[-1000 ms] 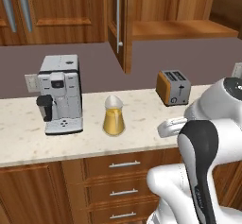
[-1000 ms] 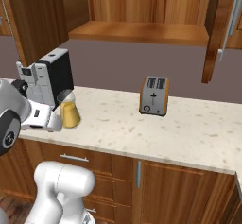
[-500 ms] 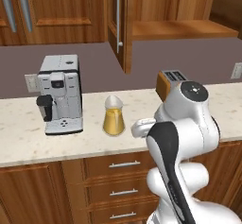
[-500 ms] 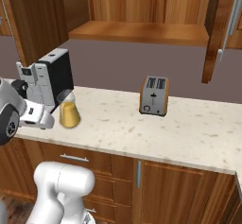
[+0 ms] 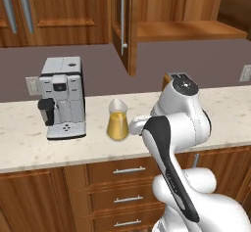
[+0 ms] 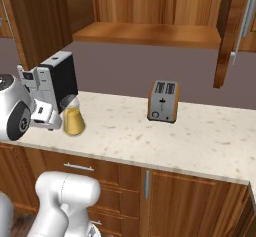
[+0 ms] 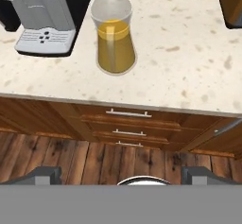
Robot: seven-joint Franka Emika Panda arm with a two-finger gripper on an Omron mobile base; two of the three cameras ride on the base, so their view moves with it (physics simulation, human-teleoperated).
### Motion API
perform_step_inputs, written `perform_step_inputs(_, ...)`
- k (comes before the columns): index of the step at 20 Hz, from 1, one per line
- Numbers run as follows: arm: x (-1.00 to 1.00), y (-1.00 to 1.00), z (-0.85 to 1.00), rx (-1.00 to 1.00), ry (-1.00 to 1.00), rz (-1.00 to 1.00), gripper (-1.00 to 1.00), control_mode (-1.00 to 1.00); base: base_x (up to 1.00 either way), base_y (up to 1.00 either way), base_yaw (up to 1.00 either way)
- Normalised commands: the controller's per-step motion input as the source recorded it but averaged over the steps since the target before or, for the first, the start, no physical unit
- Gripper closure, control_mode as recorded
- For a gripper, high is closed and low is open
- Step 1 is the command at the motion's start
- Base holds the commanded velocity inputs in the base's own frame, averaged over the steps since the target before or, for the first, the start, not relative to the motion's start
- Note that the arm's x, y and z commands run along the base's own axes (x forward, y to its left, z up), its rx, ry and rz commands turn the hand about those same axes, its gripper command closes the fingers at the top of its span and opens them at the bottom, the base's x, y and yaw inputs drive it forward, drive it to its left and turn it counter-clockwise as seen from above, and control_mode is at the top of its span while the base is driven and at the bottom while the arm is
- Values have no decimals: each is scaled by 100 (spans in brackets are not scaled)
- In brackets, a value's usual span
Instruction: There is a tray on the dining counter. Grab the cup, mug, and pitcher and place them on the tray. The pitcher may be placed next to the tray if it cannot fit the tray.
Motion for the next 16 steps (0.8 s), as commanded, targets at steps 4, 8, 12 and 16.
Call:
perform_step_inputs(4,28,12,-21,0,0,0,-100,-100,0,0,0)
perform_step_inputs(8,27,12,-26,0,0,0,-100,-100,0,0,0)
perform_step_inputs(12,29,2,-27,0,0,0,-100,-100,0,0,0)
perform_step_inputs(16,25,0,-23,0,0,0,-100,-100,0,0,0)
